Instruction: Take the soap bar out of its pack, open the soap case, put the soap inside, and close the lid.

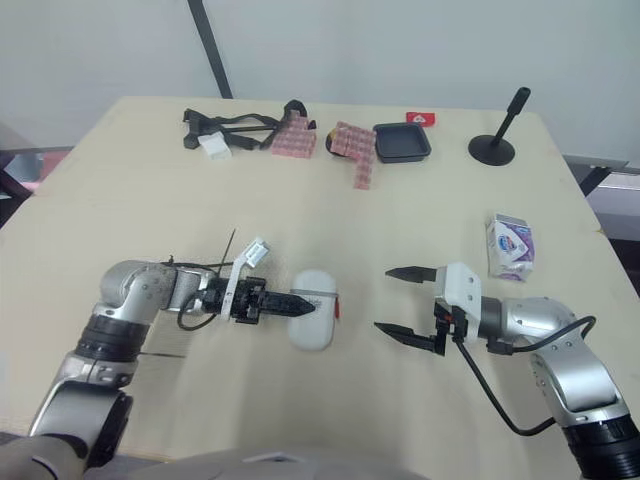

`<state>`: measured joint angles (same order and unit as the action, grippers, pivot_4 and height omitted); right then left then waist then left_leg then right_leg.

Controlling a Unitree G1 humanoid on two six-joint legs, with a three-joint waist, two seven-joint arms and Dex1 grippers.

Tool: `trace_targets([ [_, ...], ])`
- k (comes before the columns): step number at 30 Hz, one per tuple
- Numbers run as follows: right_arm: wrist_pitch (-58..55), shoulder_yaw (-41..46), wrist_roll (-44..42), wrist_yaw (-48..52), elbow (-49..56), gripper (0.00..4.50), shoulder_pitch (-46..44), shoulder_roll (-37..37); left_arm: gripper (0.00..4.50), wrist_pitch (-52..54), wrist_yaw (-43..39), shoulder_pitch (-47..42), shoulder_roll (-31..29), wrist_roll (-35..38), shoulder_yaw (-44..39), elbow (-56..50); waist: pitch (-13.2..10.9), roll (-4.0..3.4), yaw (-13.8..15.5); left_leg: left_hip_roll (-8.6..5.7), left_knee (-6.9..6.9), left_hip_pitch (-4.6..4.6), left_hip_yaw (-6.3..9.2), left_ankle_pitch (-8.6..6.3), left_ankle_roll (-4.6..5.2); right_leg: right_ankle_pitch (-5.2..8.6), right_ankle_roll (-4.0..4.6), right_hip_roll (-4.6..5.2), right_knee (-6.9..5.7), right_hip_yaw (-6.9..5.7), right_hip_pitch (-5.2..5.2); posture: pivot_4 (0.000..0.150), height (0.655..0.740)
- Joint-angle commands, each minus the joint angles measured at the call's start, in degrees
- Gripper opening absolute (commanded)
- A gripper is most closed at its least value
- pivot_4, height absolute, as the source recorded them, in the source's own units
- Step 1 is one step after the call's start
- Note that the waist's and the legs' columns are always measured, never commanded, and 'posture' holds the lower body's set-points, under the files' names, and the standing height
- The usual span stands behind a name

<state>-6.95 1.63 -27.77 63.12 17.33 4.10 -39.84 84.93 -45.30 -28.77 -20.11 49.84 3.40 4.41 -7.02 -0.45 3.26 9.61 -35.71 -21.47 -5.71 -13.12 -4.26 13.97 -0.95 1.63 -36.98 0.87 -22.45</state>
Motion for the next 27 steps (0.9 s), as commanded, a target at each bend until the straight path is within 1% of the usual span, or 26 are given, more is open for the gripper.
trace_targets([
  [1, -1.3, 1.3, -2.4, 0.1, 2.3, 4.49, -0.1, 0.0, 1.91, 2.8, 3.4, -1.9, 1.5, -0.8, -2.2, 2.6, 0.0, 0.0, 0.1, -0.02, 0.0, 0.0, 0.0, 0.0, 0.0, 0.0, -0.01, 0.01, 0.03, 0.0, 0.03, 0.15, 0.7374],
  [4, -1.3, 0.9, -2.0, 0.7, 2.7, 4.49, 0.3, -0.4, 1.91, 2.3, 4.4, -1.9, 1.8, -2.2, -0.6, 3.0, 0.0, 0.0, 0.2, -0.03, 0.01, 0.01, 0.02, 0.03, -0.07, -0.02, -0.03, 0.03, 0.12, -0.01, 0.08, 0.15, 0.7374],
  [10, -2.6, 1.2, -2.3, 0.2, 3.1, 4.49, 0.4, -0.1, 1.91, 2.3, 4.4, -1.9, 1.7, -2.7, 0.3, 3.2, 0.0, 0.0, 0.4, 0.0, 0.02, 0.04, 0.12, 0.05, -0.09, -0.03, -0.05, 0.11, 0.28, -0.11, 0.26, 0.15, 0.7374],
  [15, -3.0, 1.0, -2.1, -0.1, 2.8, 4.49, -0.4, 0.2, 1.91, 1.4, 3.7, -1.7, 0.3, -3.4, 2.0, 2.9, 0.0, 0.0, 0.5, -0.01, 0.06, 0.04, 0.14, 0.05, -0.09, -0.03, -0.05, 0.12, 0.36, -0.14, 0.29, 0.15, 0.7374],
  [17, -3.1, 0.9, -2.1, -0.2, 2.8, 4.5, -0.4, 0.3, 2.94, -0.2, 3.3, -1.7, -0.3, -4.1, 2.7, 3.0, 0.0, 0.0, 0.5, -0.01, 0.09, 0.05, 0.14, 0.05, -0.09, -0.03, -0.05, 0.12, 0.39, -0.14, 0.29, 0.15, 0.7374],
  [20, -3.2, 1.0, -2.1, -0.2, 2.8, 4.5, -0.5, 0.4, 3.9, -1.4, 2.9, -2.3, -0.7, -4.4, 2.3, 4.1, 0.0, -0.03, 0.5, -0.01, 0.13, 0.1, 0.16, 0.05, -0.1, -0.03, -0.05, 0.12, 0.42, -0.17, 0.35, 0.15, 0.7374],
  [22, -3.2, 1.0, -2.1, -0.2, 2.8, 4.5, -0.5, 0.4, 4.43, -1.6, 2.1, -2.7, -1.3, -4.4, 2.7, 3.9, 0.0, -0.03, 0.5, -0.02, 0.14, 0.12, 0.16, 0.06, -0.1, -0.03, -0.06, 0.17, 0.42, -0.17, 0.38, 0.15, 0.7374],
  [27, -3.2, 0.8, -1.9, -0.2, 2.3, 4.5, -1.1, 0.5, 4.47, -2.6, -0.5, -3.5, -3.5, -3.8, 3.3, 2.7, 0.0, -0.01, -0.2, -0.04, 0.15, 0.15, 0.17, 0.14, 0.05, 0.07, 0.15, 0.23, 0.43, -0.17, 0.4, 0.15, 0.7374],
])
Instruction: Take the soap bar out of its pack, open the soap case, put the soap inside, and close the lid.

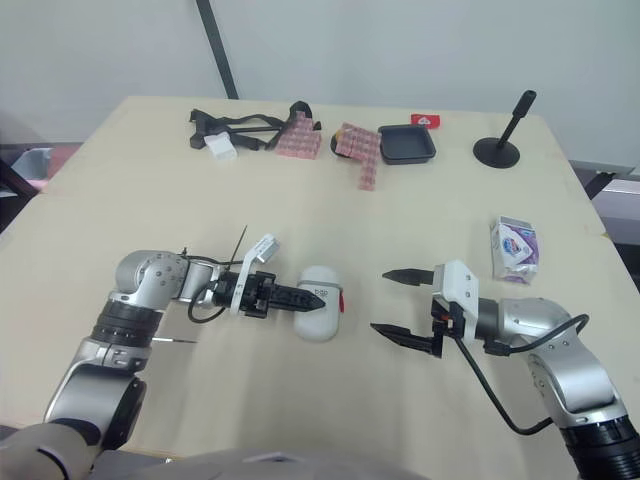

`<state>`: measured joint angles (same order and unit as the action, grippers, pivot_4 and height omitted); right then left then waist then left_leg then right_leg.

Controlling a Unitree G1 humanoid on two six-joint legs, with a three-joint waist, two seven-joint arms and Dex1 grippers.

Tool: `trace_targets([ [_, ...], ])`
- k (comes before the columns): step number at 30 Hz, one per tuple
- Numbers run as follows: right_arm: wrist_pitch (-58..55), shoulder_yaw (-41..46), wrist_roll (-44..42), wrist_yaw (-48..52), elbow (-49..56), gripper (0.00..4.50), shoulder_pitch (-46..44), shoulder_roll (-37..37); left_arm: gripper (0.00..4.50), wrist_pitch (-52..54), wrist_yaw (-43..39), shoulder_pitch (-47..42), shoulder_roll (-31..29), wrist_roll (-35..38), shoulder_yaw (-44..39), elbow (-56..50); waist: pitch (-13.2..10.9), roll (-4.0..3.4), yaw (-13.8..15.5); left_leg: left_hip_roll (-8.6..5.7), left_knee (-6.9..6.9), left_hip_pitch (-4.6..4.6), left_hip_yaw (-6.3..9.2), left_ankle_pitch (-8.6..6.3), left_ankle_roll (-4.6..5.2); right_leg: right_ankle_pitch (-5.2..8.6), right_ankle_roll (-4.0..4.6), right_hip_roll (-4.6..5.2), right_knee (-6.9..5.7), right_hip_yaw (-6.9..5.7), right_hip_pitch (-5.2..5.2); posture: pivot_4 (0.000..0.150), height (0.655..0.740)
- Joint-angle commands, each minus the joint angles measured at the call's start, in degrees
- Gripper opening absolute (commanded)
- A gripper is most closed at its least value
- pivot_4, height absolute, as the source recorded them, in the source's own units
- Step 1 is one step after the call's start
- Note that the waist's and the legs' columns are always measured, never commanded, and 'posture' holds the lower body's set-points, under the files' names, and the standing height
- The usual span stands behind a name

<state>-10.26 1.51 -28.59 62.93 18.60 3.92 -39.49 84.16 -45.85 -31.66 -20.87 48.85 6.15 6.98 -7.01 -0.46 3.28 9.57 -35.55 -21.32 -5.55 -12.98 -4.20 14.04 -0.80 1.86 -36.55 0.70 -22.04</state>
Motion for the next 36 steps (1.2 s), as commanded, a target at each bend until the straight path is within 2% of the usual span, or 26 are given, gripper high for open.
trace_targets([
  [1, 0.1, 0.9, -1.0, 0.0, 0.9, 4.5, -1.1, 0.1, 4.47, -2.5, -0.7, -0.7, -3.5, -2.8, 1.0, -0.3, 0.0, 0.0, -0.3, 0.0, 0.03, 0.01, 0.0, 0.0, 0.01, 0.0, 0.0, 0.0, 0.0, 0.0, 0.0, 0.15, 0.7374],
  [5, 0.2, 0.9, -0.9, 0.0, 0.9, 4.5, -1.0, 0.1, 4.47, -4.8, -3.2, -0.5, -6.5, -2.8, 2.2, -2.3, 0.0, 0.01, -0.5, 0.0, 0.22, 0.02, 0.0, 0.02, -0.01, -0.06, -0.1, -0.03, 0.06, -0.01, -0.03, 0.15, 0.7374],
  [9, 0.4, 1.3, -0.6, 0.0, -0.3, 4.5, -1.8, 0.0, 4.47, -11.1, -9.3, 0.2, -12.4, -4.1, 3.7, -6.3, -0.1, 0.03, -0.5, 0.0, 0.43, -0.06, 0.03, 0.07, -0.09, -0.12, -0.21, -0.05, 0.23, -0.1, -0.1, 0.15, 0.7374],
  [11, 0.5, 1.5, -0.6, 0.0, -0.6, 4.5, -1.9, -0.1, 4.47, -18.0, -13.0, 2.0, -14.8, -6.2, 4.7, -9.1, -0.1, 0.02, -0.4, -0.01, 0.59, -0.06, 0.03, 0.09, -0.13, -0.12, -0.21, -0.05, 0.31, -0.13, -0.11, 0.15, 0.7374],
  [14, 0.7, 1.7, -0.4, -0.4, -0.9, 4.5, -1.9, 0.0, 4.47, -34.4, -17.3, 6.3, -16.6, -12.3, 4.9, -13.4, -0.1, 0.01, -0.1, -0.02, 0.75, -0.12, 0.04, 0.09, -0.16, -0.12, -0.24, -0.06, 0.55, -0.18, -0.09, 0.15, 0.7374],
  [20, 3.3, 2.1, 2.0, -4.1, -2.4, 4.5, 0.3, 2.4, 4.47, -59.7, -11.2, 14.5, -12.1, -23.3, 0.9, -12.8, -0.1, 0.04, 0.1, -0.05, 0.76, -0.21, 0.15, 0.06, -0.2, -0.13, -0.26, -0.05, 0.69, -0.36, -0.04, 0.15, 0.7374],
  [24, 6.1, 2.4, 5.2, -6.2, -3.0, 4.5, 2.6, 2.9, 4.47, -69.4, -6.2, 19.9, -10.4, -29.4, 0.1, -13.2, -0.1, 0.04, -0.2, -0.01, 0.76, -0.15, 0.16, 0.04, -0.25, -0.13, -0.27, -0.07, 0.69, -0.39, 0.02, 0.15, 0.7374],
  [28, 8.3, 3.6, 7.1, -9.4, -4.1, 4.5, 4.2, 4.5, 4.47, -73.5, 0.2, 24.2, -8.1, -32.7, -1.4, -14.7, -0.1, 0.05, -0.4, 0.02, 0.74, -0.08, 0.17, 0.05, -0.26, -0.13, -0.28, -0.05, 0.63, -0.38, 0.04, 0.15, 0.7374],
  [36, 9.3, 4.2, 6.6, -12.5, -6.2, 4.5, 4.3, 6.9, 4.47, -68.7, 8.6, 27.0, -4.7, -31.8, -5.1, -18.2, -0.1, 0.06, -0.5, 0.03, 0.7, -0.04, 0.19, 0.07, -0.26, -0.13, -0.27, -0.05, 0.55, -0.39, 0.07, 0.15, 0.7374],
])
